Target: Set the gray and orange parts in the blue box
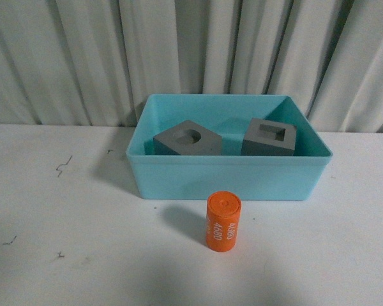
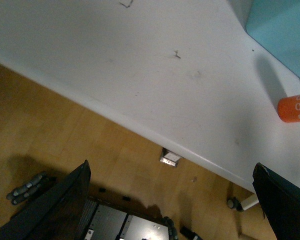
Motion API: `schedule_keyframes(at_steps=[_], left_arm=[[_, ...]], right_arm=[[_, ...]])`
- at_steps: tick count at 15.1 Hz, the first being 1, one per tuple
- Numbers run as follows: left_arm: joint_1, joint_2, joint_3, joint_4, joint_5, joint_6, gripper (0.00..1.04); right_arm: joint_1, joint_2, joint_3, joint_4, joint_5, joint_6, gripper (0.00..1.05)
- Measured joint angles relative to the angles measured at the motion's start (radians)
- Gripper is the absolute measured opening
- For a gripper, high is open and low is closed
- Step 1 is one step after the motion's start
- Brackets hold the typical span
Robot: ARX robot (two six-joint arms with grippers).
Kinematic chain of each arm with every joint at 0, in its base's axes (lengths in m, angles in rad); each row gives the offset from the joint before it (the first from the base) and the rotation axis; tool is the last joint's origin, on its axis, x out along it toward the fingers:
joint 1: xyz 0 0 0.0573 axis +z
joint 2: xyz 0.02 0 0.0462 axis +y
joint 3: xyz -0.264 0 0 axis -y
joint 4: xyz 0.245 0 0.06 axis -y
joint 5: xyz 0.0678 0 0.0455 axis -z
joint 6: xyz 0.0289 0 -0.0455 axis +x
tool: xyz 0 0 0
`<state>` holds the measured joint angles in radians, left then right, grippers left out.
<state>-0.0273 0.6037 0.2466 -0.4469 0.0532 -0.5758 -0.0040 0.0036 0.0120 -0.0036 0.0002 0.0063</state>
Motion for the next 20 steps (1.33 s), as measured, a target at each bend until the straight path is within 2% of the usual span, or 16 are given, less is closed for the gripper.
schedule_keyframes(at_steps=[1, 2, 5, 6, 7, 8, 10, 12, 13, 17, 19, 20], left_arm=[[0.04, -0.151, -0.006, -0.101, 0.013, -0.023, 0.98], [0.068, -0.253, -0.003, -0.125, 0.016, -0.027, 0.98], [0.07, -0.252, 0.005, -0.126, 0.015, -0.029, 0.98], [0.042, -0.377, -0.111, 0.158, -0.041, 0.078, 0.88], [0.019, -0.561, -0.199, 0.346, -0.04, 0.231, 0.75], [0.024, -0.596, -0.213, 0.442, -0.056, 0.381, 0.63], [0.027, -0.596, -0.236, 0.445, -0.052, 0.515, 0.37], [0.027, -0.597, -0.236, 0.444, -0.055, 0.551, 0.1], [0.027, -0.596, -0.236, 0.443, -0.054, 0.558, 0.02], [0.027, -0.596, -0.236, 0.443, -0.053, 0.558, 0.02], [0.027, -0.596, -0.236, 0.443, -0.054, 0.558, 0.2], [0.027, -0.597, -0.236, 0.443, -0.053, 0.558, 0.29]], right_arm=[[0.0, 0.0, 0.0, 0.0, 0.0, 0.0, 0.98], [0.0, 0.0, 0.0, 0.0, 0.0, 0.0, 0.98], [0.0, 0.0, 0.0, 0.0, 0.0, 0.0, 0.98], [0.0, 0.0, 0.0, 0.001, -0.001, 0.0, 0.98], [0.003, 0.0, 0.0, -0.005, -0.001, -0.002, 0.98], [0.004, 0.0, 0.0, 0.002, 0.001, -0.002, 0.98], [0.004, 0.0, 0.0, -0.001, 0.0, -0.002, 0.98], [0.004, 0.0, 0.0, 0.0, 0.0, -0.003, 0.98], [0.004, 0.0, 0.0, 0.0, 0.0, -0.003, 0.98], [0.004, 0.0, 0.0, 0.0, 0.0, -0.003, 0.98], [0.004, 0.0, 0.0, 0.0, 0.0, -0.003, 0.98], [-0.006, 0.021, 0.023, -0.087, -0.025, 0.014, 0.98]])
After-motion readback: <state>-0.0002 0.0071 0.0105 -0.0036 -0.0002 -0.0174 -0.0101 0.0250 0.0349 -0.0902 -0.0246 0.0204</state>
